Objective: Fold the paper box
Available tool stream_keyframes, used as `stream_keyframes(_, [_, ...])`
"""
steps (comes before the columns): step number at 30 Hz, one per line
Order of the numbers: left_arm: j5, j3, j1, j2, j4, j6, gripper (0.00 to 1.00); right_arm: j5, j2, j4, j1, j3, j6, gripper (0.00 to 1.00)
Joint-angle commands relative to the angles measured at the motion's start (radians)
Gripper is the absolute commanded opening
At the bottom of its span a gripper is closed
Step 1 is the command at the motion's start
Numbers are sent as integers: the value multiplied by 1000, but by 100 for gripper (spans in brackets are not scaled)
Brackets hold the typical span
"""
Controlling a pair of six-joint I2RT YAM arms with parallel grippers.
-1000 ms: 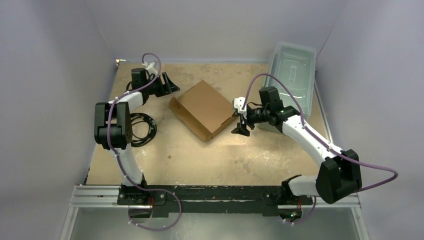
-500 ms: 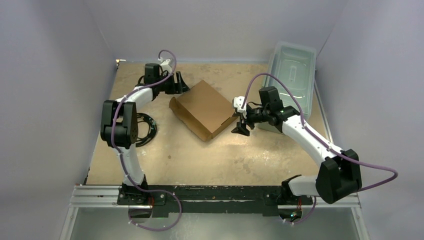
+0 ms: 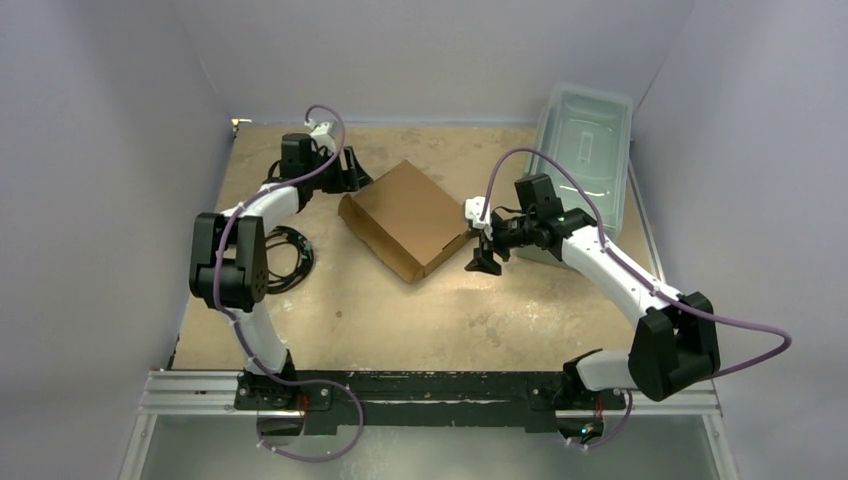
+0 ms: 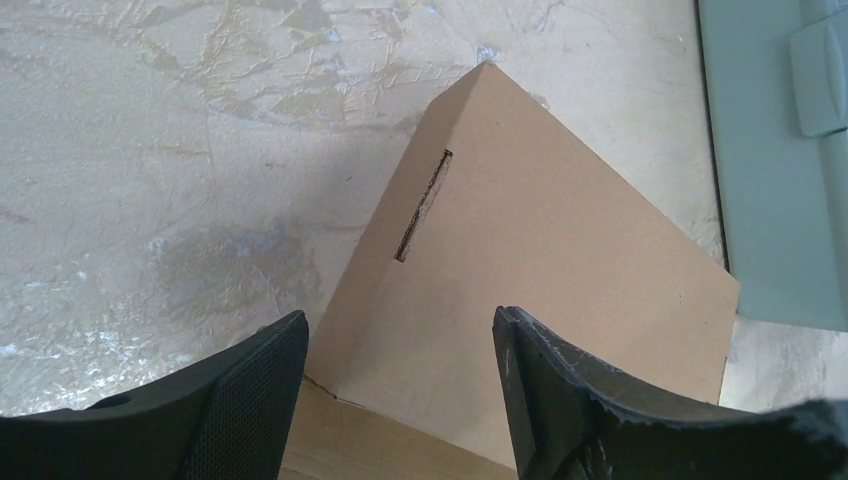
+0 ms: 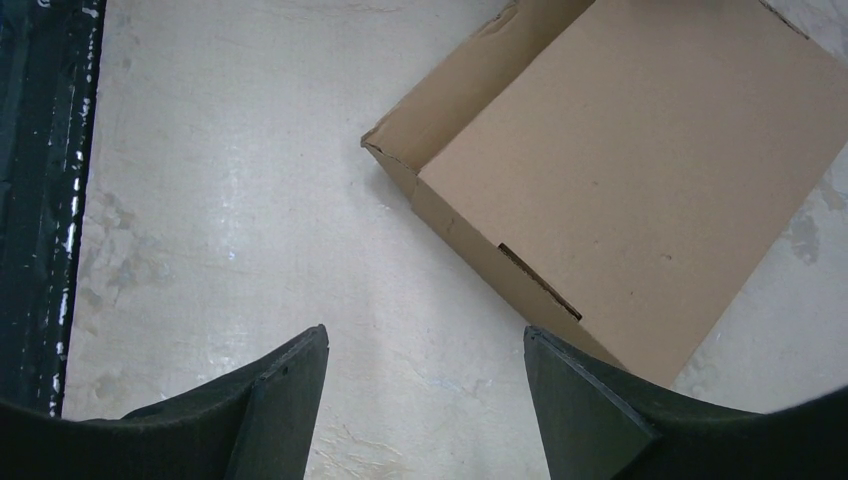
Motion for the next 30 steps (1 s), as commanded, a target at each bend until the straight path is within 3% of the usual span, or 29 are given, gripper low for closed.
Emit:
stream_keyframes(1, [-24, -5, 11, -54, 16, 24, 68, -22, 2, -50, -6, 52, -59, 75])
stream_keyframes(14, [8, 8, 11, -75, -44, 46, 71, -17, 14, -46, -8, 50, -56, 75])
stream_keyframes(21, [79, 5, 5, -57, -15, 33, 68, 45, 20, -4, -8, 43, -6, 73])
stream_keyframes(30, [71, 6, -23, -19, 19, 29, 62, 63, 23, 23, -8, 46, 43, 65])
